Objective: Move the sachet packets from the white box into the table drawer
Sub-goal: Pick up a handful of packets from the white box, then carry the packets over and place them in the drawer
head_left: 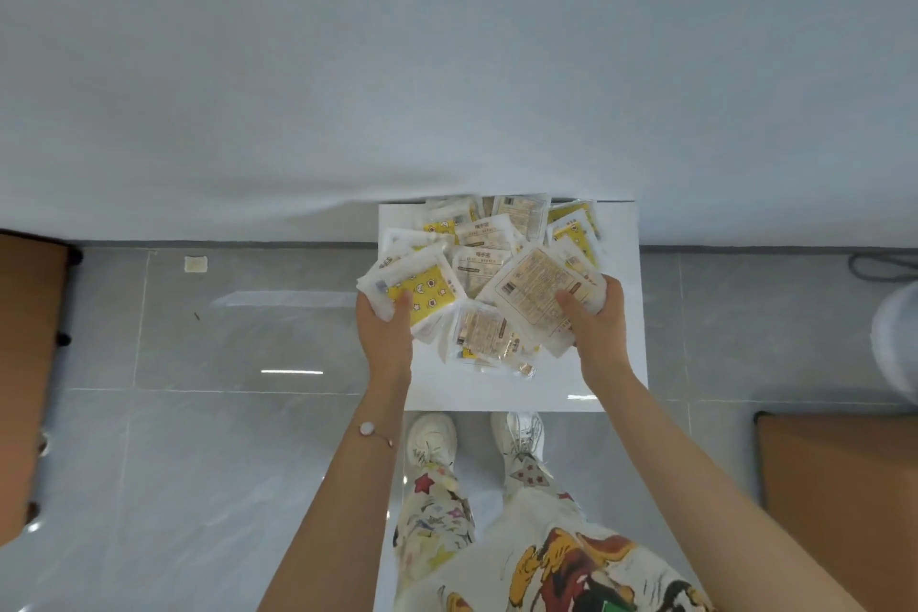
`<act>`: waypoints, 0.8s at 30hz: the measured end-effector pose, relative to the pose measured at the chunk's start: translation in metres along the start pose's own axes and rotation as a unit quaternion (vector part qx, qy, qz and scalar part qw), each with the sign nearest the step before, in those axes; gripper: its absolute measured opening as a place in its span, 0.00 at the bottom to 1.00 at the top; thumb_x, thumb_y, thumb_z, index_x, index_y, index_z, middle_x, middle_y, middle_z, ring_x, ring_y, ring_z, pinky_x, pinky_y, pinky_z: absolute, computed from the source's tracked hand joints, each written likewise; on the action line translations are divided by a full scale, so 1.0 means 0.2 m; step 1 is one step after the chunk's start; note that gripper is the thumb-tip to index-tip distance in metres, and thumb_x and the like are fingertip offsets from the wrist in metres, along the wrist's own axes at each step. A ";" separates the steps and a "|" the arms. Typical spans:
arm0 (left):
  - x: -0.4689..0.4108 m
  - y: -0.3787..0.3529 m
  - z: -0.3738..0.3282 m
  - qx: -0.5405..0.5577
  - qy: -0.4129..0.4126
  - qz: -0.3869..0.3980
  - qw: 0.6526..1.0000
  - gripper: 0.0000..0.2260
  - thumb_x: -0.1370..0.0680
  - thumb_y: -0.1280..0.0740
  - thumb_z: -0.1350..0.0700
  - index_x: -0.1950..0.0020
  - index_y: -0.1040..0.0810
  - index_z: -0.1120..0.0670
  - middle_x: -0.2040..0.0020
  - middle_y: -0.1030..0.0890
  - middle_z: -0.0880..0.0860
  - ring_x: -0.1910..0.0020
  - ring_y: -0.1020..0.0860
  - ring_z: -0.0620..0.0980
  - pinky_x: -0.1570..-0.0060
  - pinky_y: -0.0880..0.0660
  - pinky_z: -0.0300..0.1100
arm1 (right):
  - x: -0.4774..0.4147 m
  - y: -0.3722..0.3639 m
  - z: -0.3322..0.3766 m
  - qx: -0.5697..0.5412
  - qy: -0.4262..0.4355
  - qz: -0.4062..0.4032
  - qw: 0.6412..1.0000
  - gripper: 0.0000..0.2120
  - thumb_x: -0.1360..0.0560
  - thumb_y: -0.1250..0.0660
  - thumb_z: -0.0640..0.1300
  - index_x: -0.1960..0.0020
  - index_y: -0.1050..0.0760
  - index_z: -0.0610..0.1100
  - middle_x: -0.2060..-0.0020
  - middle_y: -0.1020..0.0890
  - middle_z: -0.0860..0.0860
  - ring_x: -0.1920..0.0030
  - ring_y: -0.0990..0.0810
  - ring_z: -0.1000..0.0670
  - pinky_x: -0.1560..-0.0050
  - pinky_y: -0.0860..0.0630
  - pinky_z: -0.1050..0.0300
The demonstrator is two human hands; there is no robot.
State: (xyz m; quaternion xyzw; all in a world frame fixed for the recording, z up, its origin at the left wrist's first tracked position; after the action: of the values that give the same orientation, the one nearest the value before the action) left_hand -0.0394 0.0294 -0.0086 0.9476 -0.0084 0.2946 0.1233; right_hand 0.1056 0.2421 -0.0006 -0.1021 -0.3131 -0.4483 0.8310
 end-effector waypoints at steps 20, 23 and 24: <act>0.80 1.18 -0.39 0.199 -0.034 -0.123 0.972 0.17 0.24 0.30 0.59 0.38 0.28 0.47 0.43 0.20 0.50 0.47 0.18 0.50 0.56 0.18 0.46 | 0.99 -0.65 0.59 0.091 0.085 0.252 0.960 0.21 0.26 0.28 0.40 0.40 0.34 0.51 0.46 0.21 0.49 0.48 0.19 0.49 0.56 0.20 0.56; 0.83 1.42 -0.31 0.213 -0.035 -0.161 0.963 0.15 0.24 0.29 0.60 0.42 0.26 0.44 0.44 0.19 0.50 0.48 0.18 0.50 0.55 0.18 0.46 | 1.15 -0.87 0.50 0.121 0.090 0.295 0.943 0.20 0.26 0.28 0.40 0.40 0.34 0.48 0.45 0.22 0.46 0.48 0.19 0.48 0.55 0.20 0.55; 0.85 1.51 -0.28 0.225 -0.033 -0.173 0.958 0.16 0.24 0.29 0.60 0.42 0.26 0.44 0.44 0.20 0.49 0.48 0.18 0.49 0.55 0.18 0.45 | 1.21 -0.94 0.47 0.132 0.090 0.303 0.939 0.19 0.26 0.28 0.40 0.41 0.34 0.48 0.45 0.22 0.46 0.48 0.19 0.47 0.55 0.20 0.54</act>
State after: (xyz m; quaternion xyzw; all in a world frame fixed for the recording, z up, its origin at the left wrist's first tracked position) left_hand 0.0427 -0.2402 0.2004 0.9470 0.2183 0.2313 -0.0443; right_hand 0.0117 0.0107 0.2003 -0.0411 -0.2472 -0.1370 0.9584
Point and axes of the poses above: each hand's wrist, its own x-axis away from the middle knuckle, its own y-axis out of the back of the hand, z = x × y, the point moved 4 cm from there along -x, towards the middle knuckle
